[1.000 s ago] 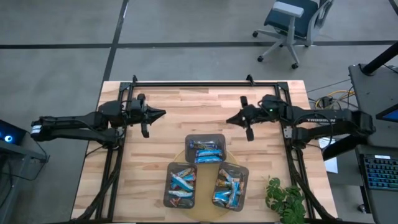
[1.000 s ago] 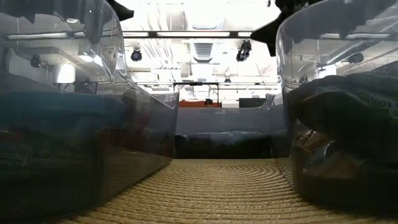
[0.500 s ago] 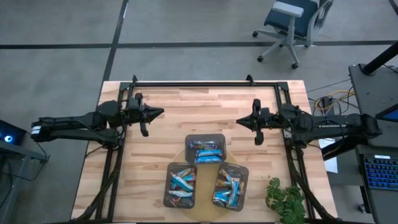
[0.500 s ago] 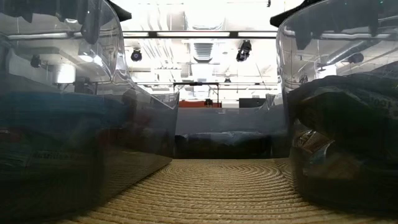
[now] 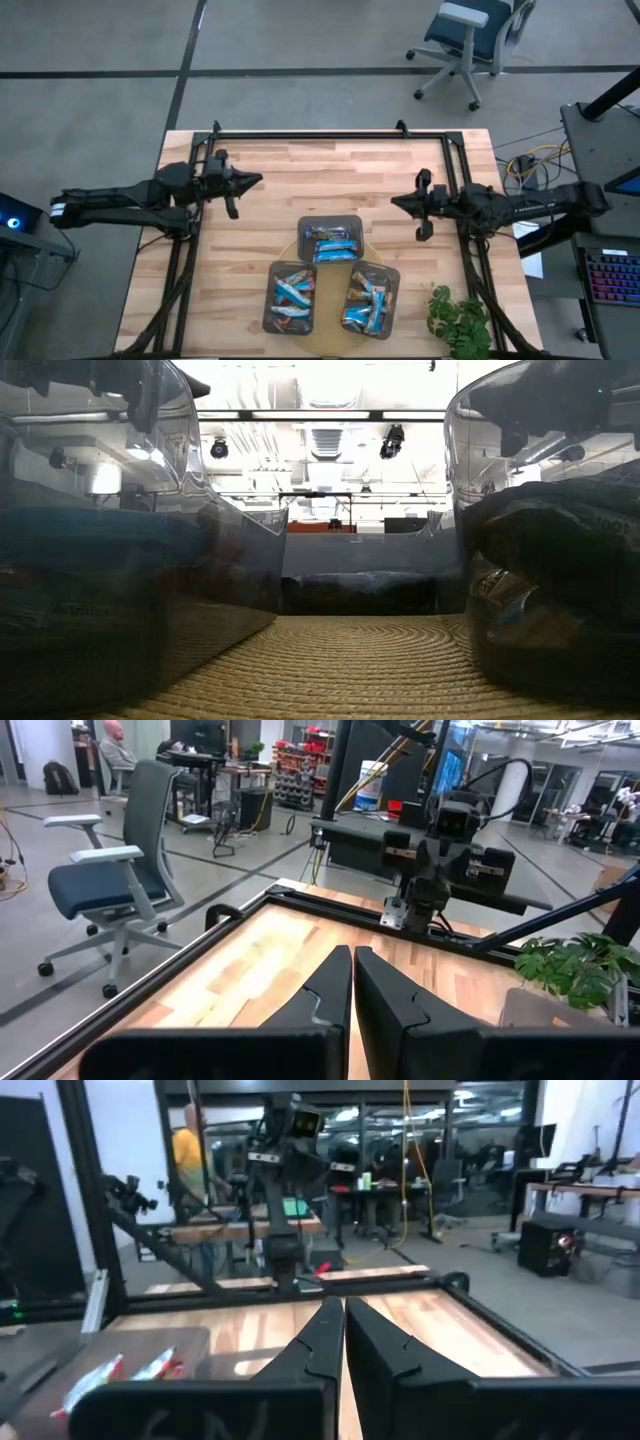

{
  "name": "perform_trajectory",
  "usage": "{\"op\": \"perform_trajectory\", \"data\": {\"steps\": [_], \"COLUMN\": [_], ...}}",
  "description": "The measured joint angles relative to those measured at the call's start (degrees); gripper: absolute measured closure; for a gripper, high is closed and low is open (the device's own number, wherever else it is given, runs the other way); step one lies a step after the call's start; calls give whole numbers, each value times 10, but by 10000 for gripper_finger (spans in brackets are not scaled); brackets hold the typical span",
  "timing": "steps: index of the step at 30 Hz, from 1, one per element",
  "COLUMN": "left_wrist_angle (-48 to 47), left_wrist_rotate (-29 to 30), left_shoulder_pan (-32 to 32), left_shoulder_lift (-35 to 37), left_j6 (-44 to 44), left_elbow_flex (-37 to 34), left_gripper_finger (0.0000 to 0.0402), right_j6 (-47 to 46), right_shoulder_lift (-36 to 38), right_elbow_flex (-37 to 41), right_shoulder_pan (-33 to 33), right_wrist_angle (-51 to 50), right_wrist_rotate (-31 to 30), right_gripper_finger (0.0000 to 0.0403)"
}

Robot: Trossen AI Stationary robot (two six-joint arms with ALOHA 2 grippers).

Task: Pick and place Granola Bars by type
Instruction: Return to Home Position

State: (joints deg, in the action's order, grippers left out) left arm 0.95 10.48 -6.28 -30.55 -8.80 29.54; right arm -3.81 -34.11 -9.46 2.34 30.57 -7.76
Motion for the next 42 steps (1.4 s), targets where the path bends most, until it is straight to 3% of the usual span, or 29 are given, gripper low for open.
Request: {"op": "perform_trajectory", "data": {"steps": [16,25,32,42], "left_wrist_angle": [-63,-58,22,97], "left_wrist_rotate": [18,30,-11,-36], "left_shoulder_pan": [0,0,0,1], "left_shoulder_lift": [52,152,203,209], "left_j6": [-12,-32,-60,-96], "left_elbow_flex": [-17,-69,-137,-206], "left_gripper_finger": [402,402,402,402], "right_j6": [-17,-18,-18,-33], "right_shoulder_lift": [134,220,276,311], "right_elbow_flex": [78,44,-7,2], "right_shoulder_pan": [0,0,0,0], "right_wrist_angle": [-20,-218,-347,-364], "right_wrist_rotate": [1,1,-6,-12], "right_gripper_finger": [395,395,395,394]}}
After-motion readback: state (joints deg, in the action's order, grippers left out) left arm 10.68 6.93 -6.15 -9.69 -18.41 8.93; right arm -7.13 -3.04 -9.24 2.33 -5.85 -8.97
